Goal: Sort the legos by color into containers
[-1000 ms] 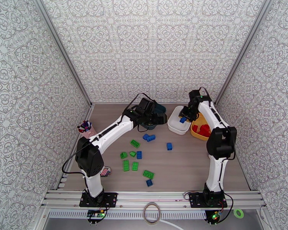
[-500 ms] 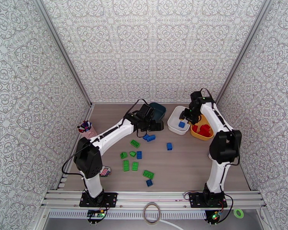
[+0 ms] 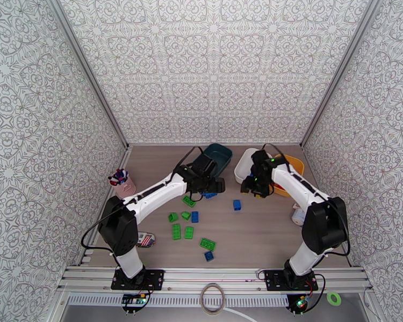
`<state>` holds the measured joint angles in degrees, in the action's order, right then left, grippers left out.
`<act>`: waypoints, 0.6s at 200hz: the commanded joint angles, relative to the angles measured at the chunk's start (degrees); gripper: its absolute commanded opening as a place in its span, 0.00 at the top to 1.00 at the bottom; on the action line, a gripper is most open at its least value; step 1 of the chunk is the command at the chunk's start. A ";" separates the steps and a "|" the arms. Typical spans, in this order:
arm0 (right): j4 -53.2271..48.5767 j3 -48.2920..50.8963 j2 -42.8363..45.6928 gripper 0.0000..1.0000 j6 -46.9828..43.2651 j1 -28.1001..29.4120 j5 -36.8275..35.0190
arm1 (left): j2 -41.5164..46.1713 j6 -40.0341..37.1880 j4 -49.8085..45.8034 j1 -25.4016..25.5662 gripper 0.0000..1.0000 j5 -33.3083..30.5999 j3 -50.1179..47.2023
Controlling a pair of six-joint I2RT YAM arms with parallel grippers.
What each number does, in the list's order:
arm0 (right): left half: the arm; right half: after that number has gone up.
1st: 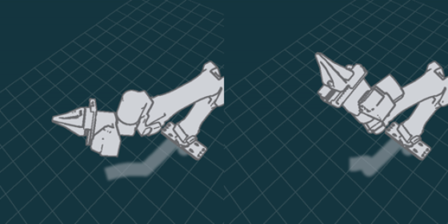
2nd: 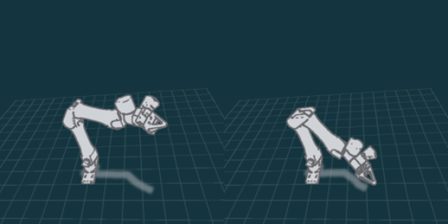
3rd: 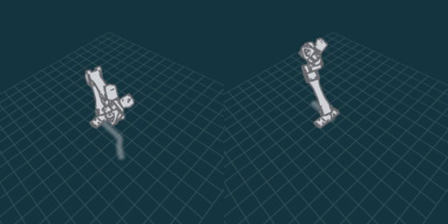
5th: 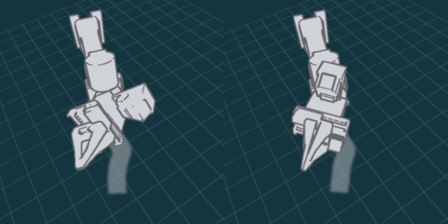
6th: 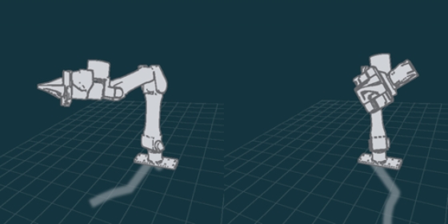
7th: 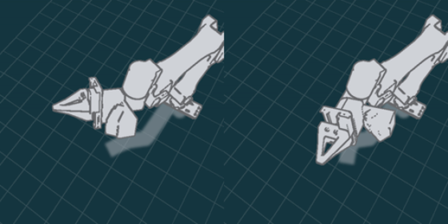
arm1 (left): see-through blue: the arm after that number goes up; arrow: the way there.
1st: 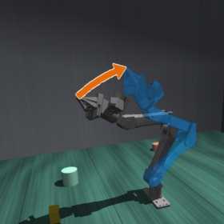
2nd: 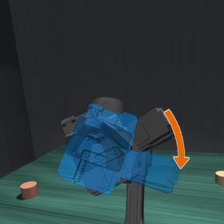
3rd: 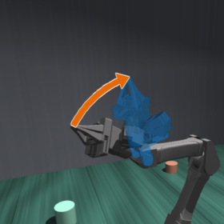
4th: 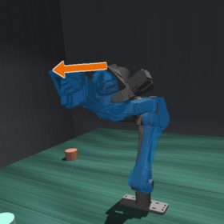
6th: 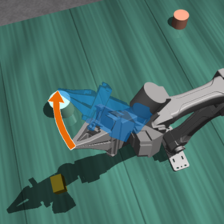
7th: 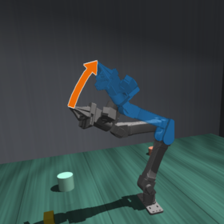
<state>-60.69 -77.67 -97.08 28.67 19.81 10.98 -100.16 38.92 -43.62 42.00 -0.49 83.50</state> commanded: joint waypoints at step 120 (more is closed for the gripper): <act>2.38 -0.51 -10.31 0.41 0.04 8.42 -5.21 | 8.22 10.03 2.63 3.47 0.07 -2.72 -14.61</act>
<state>-57.08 -74.72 -105.01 28.64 27.73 8.54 -93.69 47.07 -42.72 45.12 -2.00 69.93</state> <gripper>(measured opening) 0.587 0.931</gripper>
